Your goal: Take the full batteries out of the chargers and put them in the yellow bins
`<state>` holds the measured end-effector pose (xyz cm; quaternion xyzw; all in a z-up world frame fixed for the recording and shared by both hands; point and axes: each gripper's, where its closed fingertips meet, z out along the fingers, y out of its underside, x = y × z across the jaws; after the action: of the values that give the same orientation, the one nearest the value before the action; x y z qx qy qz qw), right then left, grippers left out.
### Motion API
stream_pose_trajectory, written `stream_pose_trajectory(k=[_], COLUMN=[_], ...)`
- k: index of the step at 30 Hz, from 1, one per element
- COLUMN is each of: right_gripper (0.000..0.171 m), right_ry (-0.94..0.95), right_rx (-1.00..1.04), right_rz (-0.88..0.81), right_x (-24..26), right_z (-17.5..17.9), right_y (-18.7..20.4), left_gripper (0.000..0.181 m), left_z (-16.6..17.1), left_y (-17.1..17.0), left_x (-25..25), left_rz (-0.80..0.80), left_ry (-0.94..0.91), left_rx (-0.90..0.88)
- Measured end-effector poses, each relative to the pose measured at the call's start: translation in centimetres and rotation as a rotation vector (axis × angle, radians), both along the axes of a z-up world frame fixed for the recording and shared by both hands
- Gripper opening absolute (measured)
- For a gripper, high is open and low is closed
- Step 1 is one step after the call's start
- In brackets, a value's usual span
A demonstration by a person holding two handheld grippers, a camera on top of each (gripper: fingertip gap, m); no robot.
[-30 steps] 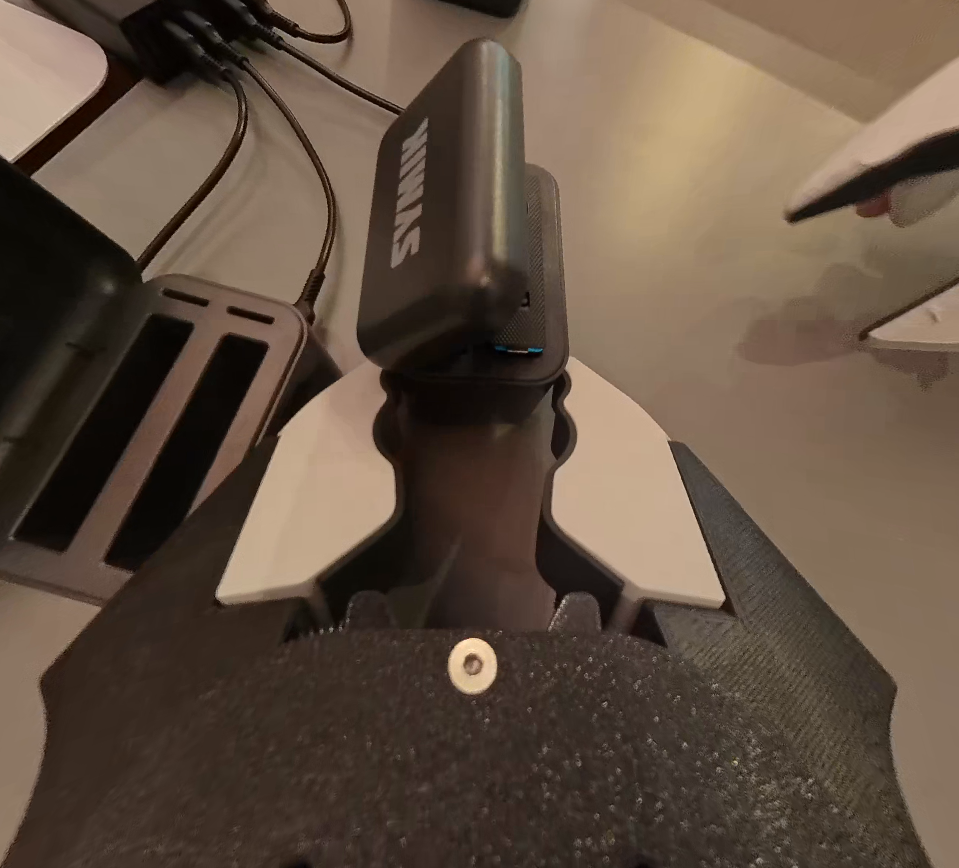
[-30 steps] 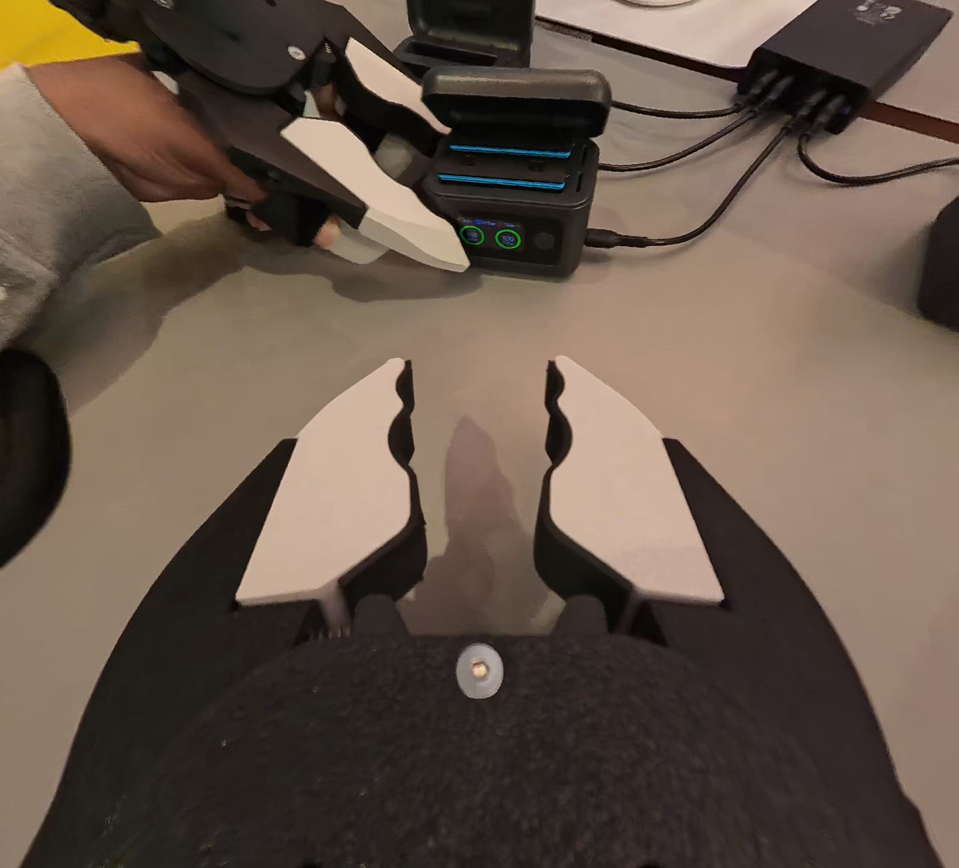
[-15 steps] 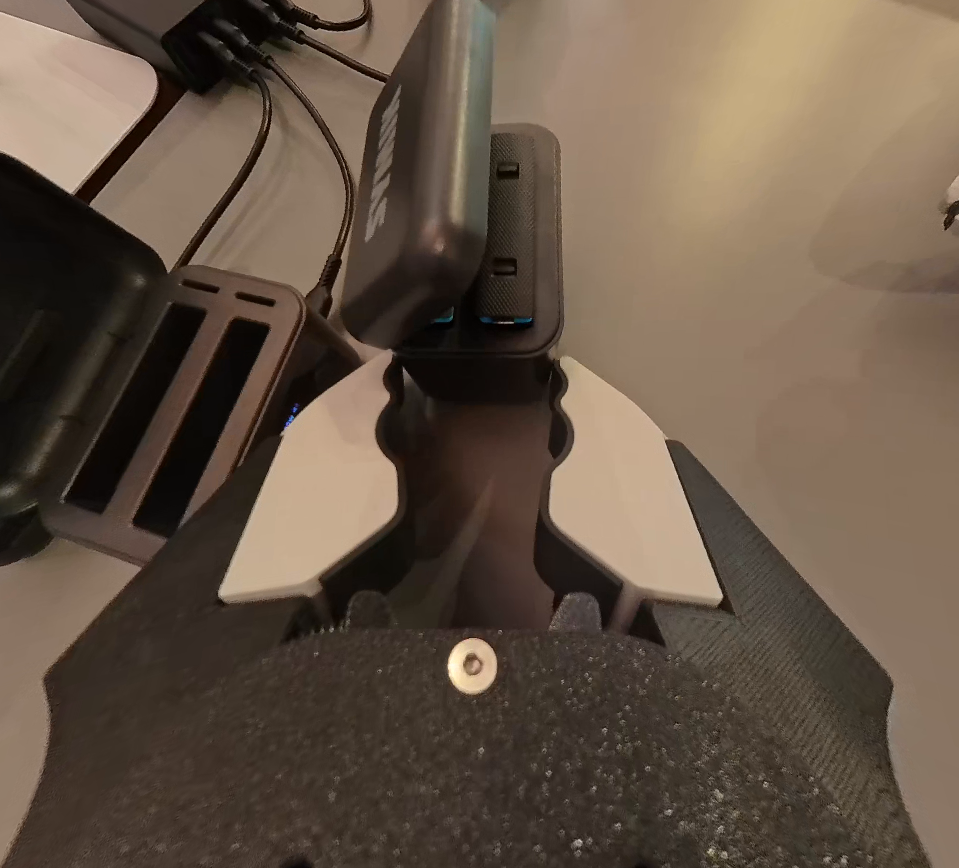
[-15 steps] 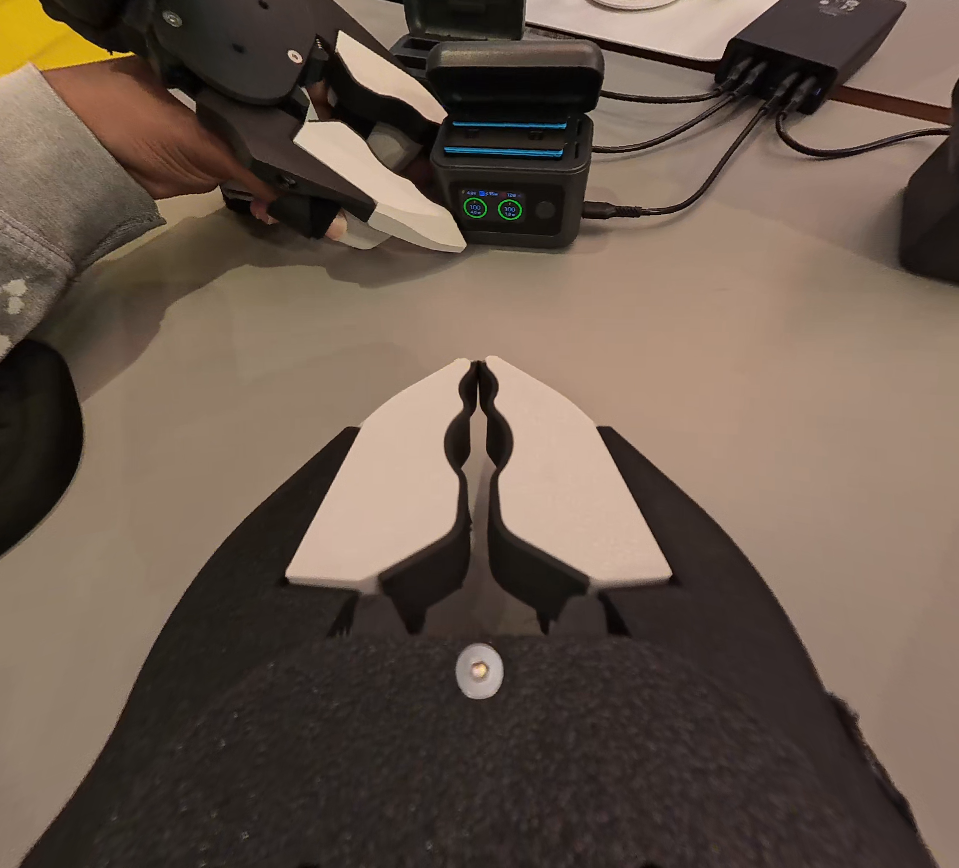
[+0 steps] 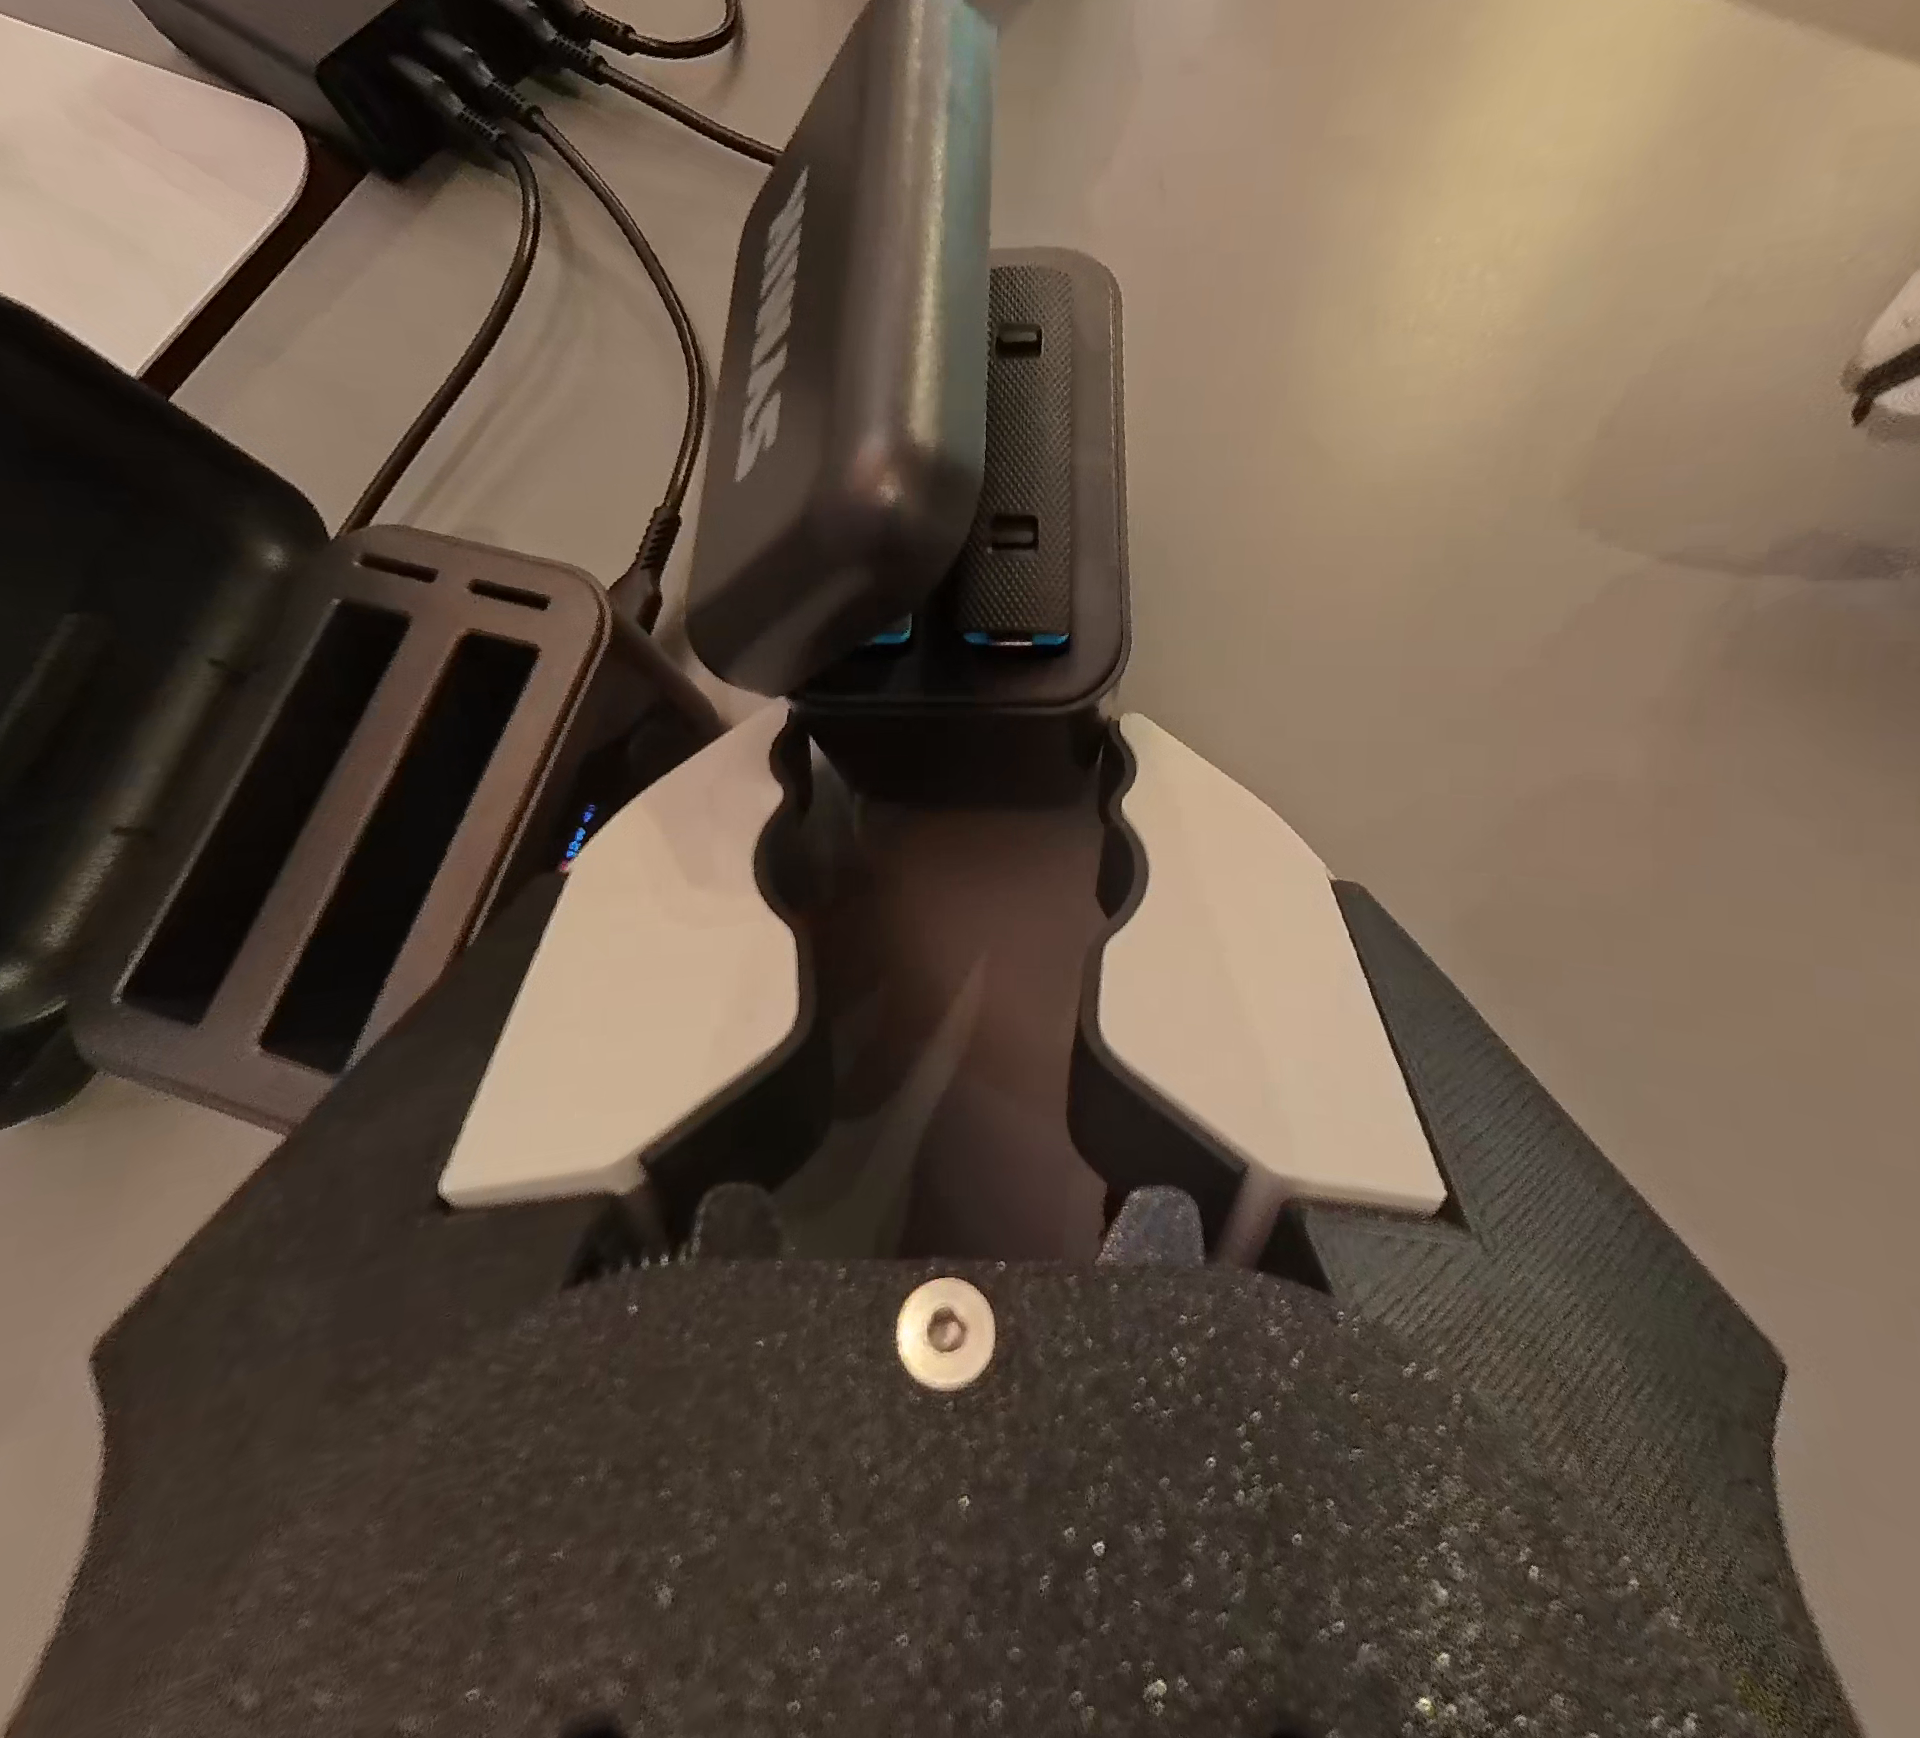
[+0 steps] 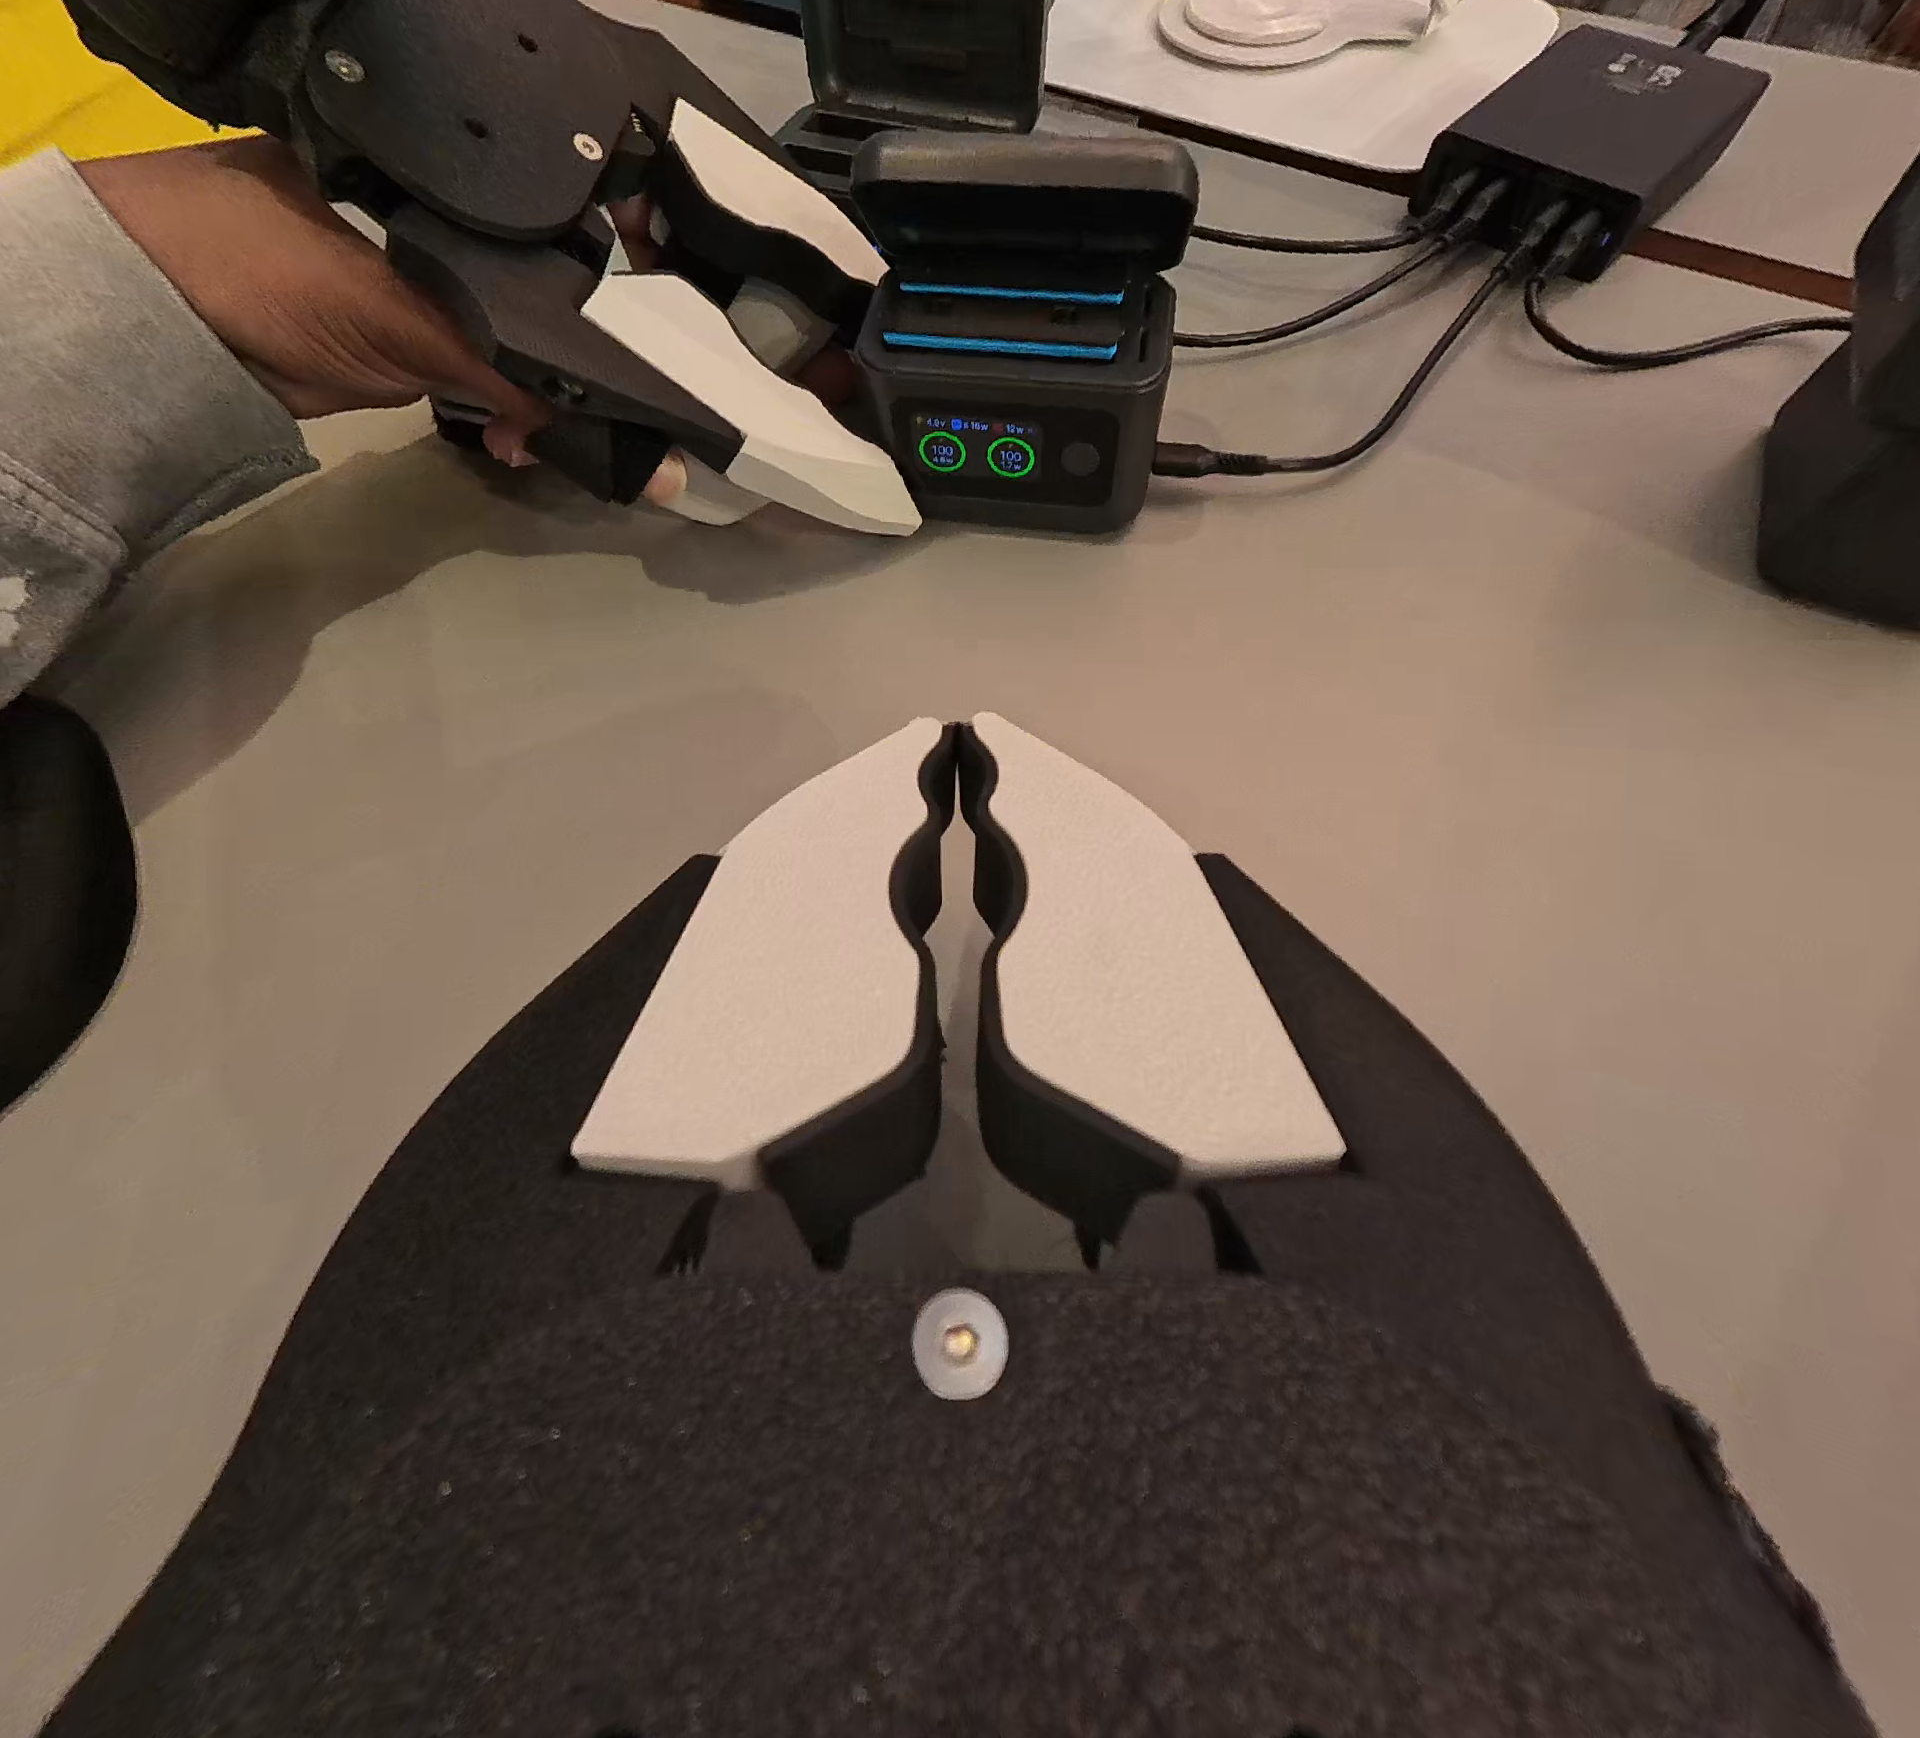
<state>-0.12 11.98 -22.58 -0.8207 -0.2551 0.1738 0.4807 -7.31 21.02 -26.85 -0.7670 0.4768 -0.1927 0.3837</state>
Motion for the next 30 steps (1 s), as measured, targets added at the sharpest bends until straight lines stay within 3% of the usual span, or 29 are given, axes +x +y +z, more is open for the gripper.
stream_pose_trajectory(k=[13, 27, 30], right_gripper=[0.035, 0.043, 0.062], right_ry=[-0.043, -0.045, -0.044], right_rx=[0.093, 0.029, 0.024], right_rz=[0.065, 0.207, 0.217], right_x=[-1.6, -6.6, -7.0], right_z=[3.0, 4.3, 4.2], right_y=[4.9, 11.2, 11.6], left_gripper=[0.053, 0.053, 0.052], left_z=[0.0, 0.0, 0.0], left_y=[-0.8, -1.3, -1.3], left_x=[1.1, 1.5, 1.6], left_rz=[0.078, 0.057, 0.053], left_ry=[0.03, 0.024, 0.031], left_rx=[0.014, 0.009, 0.021])
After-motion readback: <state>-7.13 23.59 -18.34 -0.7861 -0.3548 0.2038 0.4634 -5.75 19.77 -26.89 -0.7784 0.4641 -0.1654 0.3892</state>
